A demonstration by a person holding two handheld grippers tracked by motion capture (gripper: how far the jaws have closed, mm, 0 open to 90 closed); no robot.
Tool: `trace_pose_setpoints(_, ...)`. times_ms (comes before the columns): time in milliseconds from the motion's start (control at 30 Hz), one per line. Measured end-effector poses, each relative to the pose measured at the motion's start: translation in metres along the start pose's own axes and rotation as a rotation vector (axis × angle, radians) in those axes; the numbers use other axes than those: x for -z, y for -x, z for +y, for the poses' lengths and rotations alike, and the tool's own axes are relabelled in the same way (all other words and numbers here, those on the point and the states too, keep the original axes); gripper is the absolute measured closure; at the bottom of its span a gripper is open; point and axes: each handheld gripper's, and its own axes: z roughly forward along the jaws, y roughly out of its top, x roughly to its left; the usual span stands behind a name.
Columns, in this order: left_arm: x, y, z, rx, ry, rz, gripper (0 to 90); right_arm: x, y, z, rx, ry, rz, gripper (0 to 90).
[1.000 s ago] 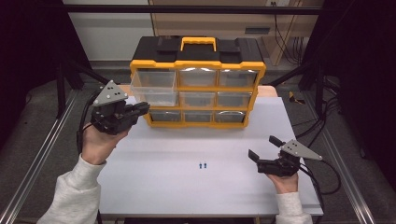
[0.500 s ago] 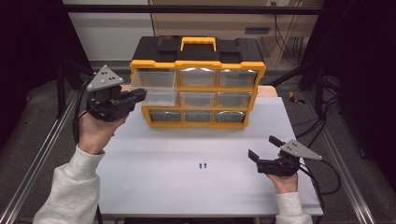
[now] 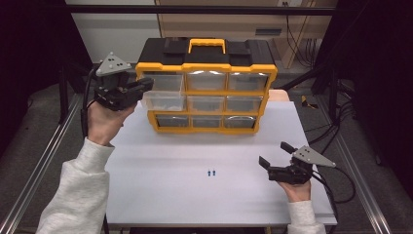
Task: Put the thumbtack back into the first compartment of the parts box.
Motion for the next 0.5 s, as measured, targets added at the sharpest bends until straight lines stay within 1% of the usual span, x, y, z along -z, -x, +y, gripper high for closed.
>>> trace_pose_setpoints(67,-0.006,-0.002,0.002,-0.003,-0.011,0.012,85.1,0.000,0.000,0.000,0.005,0.003,0.002,0.7)
trace_pose_setpoints(167,-0.010,-0.004,0.002,0.004,-0.008,0.015,85.0,0.000,0.000,0.000,0.004,0.002,0.002,0.7)
trace_pose_setpoints(200,-0.013,-0.006,0.002,-0.002,-0.019,0.021,85.1,0.000,0.001,0.000,0.009,0.005,0.002,0.7)
trace_pose_setpoints(333,-0.019,-0.009,0.001,-0.001,-0.034,0.029,85.0,0.000,0.001,0.000,0.006,0.001,0.001,0.7)
trace_pose_setpoints(367,-0.021,-0.011,0.001,-0.009,-0.054,0.034,85.0,0.000,0.001,0.000,0.006,0.001,0.001,0.7)
trace_pose_setpoints(400,-0.024,-0.011,-0.001,-0.001,-0.053,0.043,85.0,0.000,0.000,0.000,0.005,0.000,-0.001,0.7)
trace_pose_setpoints(433,-0.024,-0.011,-0.001,-0.001,-0.053,0.043,85.0,-0.001,0.000,0.000,0.005,-0.001,-0.001,0.7)
trace_pose_setpoints(500,-0.028,-0.014,-0.002,-0.017,-0.088,0.053,85.0,-0.001,0.000,0.000,0.005,-0.001,-0.001,0.7)
